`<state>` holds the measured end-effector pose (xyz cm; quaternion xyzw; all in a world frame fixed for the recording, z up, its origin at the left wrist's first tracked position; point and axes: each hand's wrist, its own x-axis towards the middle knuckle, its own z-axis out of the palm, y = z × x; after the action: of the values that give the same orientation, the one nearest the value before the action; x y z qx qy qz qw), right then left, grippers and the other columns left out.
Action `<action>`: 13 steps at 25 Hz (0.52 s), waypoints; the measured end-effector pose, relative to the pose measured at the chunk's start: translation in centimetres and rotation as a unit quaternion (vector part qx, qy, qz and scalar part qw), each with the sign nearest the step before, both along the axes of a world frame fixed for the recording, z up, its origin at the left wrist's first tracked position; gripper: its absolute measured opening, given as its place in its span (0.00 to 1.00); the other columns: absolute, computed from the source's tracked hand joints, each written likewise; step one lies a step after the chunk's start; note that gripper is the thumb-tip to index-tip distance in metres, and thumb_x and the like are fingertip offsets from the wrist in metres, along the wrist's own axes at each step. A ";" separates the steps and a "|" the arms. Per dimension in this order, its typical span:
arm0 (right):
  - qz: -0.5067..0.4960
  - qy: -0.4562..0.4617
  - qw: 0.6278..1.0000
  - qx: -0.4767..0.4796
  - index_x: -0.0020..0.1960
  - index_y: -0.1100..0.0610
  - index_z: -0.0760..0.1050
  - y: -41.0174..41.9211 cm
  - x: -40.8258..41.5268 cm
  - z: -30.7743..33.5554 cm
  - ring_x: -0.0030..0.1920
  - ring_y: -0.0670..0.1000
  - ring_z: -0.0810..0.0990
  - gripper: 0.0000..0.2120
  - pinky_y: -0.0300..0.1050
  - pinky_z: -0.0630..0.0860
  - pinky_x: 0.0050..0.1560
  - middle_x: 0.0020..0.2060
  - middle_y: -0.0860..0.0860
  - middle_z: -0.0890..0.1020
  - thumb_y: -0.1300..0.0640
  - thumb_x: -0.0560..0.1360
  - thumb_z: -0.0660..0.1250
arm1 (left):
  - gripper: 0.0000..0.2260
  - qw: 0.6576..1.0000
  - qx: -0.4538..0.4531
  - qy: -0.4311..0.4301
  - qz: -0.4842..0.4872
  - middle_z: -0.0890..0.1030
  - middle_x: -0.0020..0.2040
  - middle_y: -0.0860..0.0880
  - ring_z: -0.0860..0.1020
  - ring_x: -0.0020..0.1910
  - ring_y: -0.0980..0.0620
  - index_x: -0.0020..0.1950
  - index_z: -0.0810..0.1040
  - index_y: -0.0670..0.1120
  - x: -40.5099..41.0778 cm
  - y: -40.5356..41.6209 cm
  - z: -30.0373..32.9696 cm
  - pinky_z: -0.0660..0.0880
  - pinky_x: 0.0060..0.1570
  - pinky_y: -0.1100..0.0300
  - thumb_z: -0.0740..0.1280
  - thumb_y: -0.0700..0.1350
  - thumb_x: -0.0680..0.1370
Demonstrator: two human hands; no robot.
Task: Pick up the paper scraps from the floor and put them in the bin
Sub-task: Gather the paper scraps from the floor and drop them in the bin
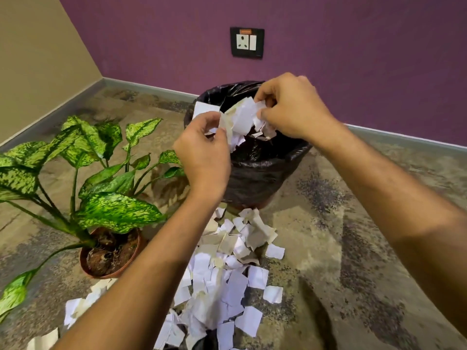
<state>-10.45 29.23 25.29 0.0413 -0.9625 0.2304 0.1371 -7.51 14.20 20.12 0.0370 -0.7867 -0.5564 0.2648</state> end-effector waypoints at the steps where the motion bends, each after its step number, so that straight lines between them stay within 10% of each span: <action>1: -0.010 0.003 1.000 0.003 0.55 0.52 0.81 0.3 -0.3 -0.8 0.47 0.53 0.76 0.13 0.42 0.70 0.48 0.39 0.48 0.77 0.64 0.73 0.67 | 0.08 1.000 -0.028 -0.010 -0.007 0.81 0.42 0.56 0.79 0.41 0.60 0.51 0.83 0.46 -0.7 0.4 0.0 0.78 0.45 0.66 0.70 0.38 0.74; 13: 0.020 0.034 0.999 0.015 0.63 0.52 0.77 1.2 -1.5 -3.7 0.63 0.51 0.76 0.19 0.45 0.71 0.61 0.61 0.49 0.80 0.65 0.75 0.65 | 0.25 0.973 -0.162 -0.066 -0.149 0.78 0.61 0.50 0.77 0.59 0.51 0.67 0.73 0.49 -4.1 0.9 -1.8 0.77 0.58 0.51 0.68 0.33 0.72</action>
<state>-11.93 30.39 21.62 0.0707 -0.9595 0.2175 0.1644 -11.57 15.12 18.35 -0.0874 -0.8788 -0.4512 0.1285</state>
